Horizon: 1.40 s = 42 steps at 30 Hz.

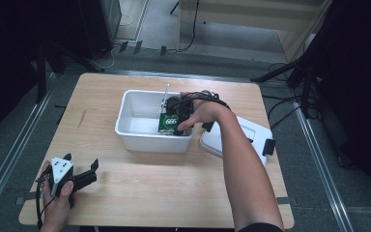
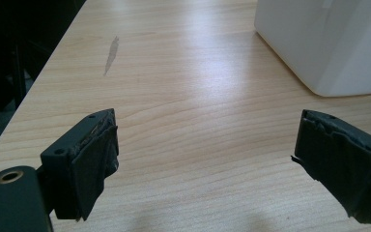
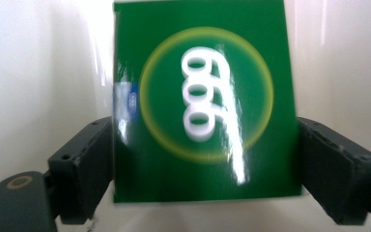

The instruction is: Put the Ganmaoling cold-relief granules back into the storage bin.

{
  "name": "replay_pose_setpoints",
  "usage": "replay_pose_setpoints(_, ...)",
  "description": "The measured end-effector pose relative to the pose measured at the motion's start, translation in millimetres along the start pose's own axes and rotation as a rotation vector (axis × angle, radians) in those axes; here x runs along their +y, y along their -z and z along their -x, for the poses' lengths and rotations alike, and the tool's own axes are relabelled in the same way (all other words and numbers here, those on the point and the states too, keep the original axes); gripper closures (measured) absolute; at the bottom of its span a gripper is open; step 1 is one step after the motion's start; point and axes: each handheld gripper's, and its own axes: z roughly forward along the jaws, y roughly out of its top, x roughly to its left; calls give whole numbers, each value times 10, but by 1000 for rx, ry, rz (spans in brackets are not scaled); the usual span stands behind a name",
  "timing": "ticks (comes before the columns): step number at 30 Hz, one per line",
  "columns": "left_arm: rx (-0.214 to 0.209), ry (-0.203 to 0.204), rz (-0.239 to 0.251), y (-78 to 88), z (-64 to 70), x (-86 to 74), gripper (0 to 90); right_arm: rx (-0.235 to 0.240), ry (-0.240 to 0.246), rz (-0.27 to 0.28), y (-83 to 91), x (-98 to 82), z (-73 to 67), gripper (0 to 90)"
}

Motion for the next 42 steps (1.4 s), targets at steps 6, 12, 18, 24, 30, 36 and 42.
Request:
replay_pose_setpoints(6, 1, -1, -3, 2, 0, 1, 90, 7, -3, 42, 66, -12, -5, 131)
replay_pose_setpoints(12, -1, -2, -4, 1, 0, 2, 90, -12, 2, 81, 196, -28, -17, 127)
replay_pose_setpoints(18, 0, -4, -6, -1, 3, 4, 90, -23, -13, 122, 358, -60, -28, 124)
replay_pose_setpoints(24, 1, -5, -6, -4, 6, 5, 90, -46, -18, 153, 564, -134, -55, 125)
replay_pose_setpoints(30, 0, -6, -6, -4, 6, 5, 90, -66, -28, 172, 774, -240, -103, 125)
replay_pose_setpoints(36, 4, -10, -7, -4, 8, 5, 90, -90, -54, 175, 915, -419, -112, 126)
replay_pose_setpoints(42, 6, -10, -7, -4, 9, 5, 90, -111, -75, 175, 1004, -621, -126, 126)
